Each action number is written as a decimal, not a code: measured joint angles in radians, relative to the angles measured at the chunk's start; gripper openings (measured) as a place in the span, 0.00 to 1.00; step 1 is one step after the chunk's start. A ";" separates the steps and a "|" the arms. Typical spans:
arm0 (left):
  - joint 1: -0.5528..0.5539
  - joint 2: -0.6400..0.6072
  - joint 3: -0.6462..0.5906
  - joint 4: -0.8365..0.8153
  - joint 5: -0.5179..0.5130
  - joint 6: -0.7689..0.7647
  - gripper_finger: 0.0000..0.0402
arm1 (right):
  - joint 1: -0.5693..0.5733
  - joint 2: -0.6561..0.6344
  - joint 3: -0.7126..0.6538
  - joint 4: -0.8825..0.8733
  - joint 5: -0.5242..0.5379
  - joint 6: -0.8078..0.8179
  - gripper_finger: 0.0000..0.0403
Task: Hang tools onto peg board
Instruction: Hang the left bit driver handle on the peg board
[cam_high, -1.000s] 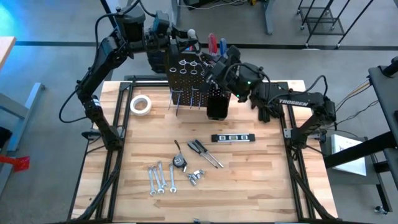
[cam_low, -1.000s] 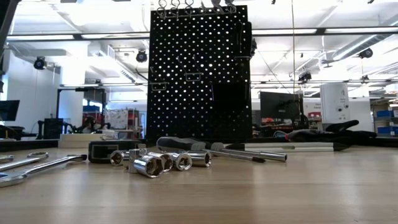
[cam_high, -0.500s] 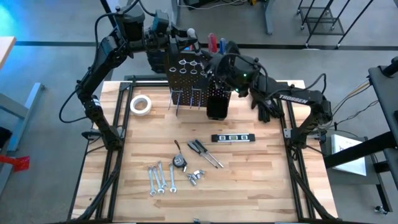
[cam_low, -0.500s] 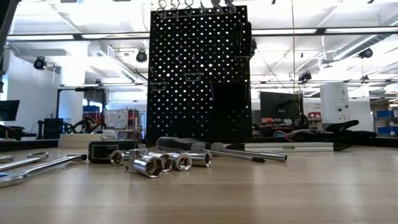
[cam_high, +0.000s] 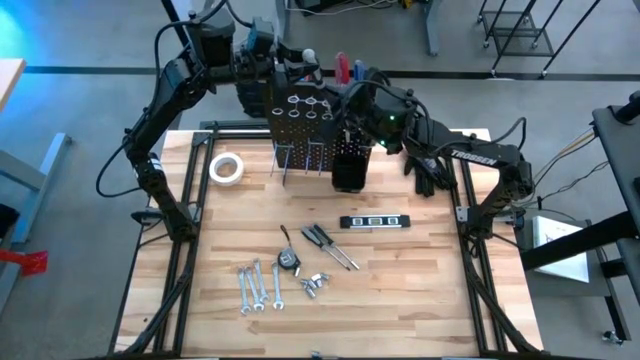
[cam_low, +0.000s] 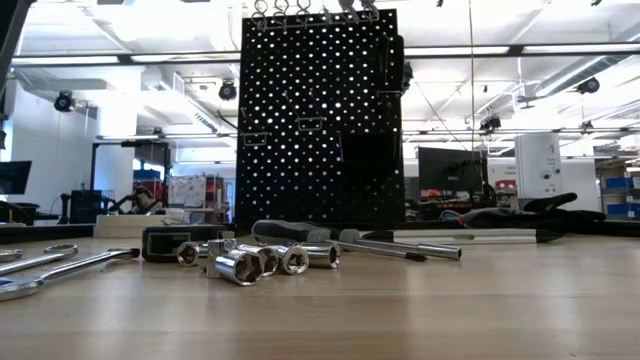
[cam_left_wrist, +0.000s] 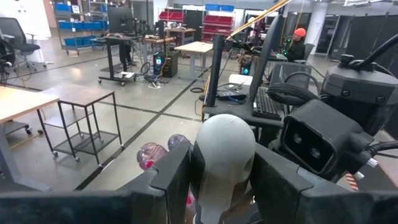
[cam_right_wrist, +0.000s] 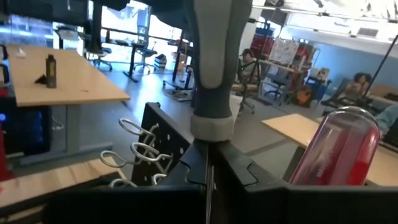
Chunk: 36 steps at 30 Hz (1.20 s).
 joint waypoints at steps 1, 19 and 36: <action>0.000 0.000 0.000 0.001 0.000 0.004 0.35 | 0.000 0.001 0.000 0.005 0.001 0.001 0.00; -0.001 -0.070 0.001 -0.159 -0.005 0.158 0.36 | 0.001 0.001 0.000 0.054 0.001 0.055 0.00; -0.001 -0.100 0.000 -0.256 -0.007 0.155 0.36 | 0.002 -0.003 0.000 0.021 0.013 0.211 0.00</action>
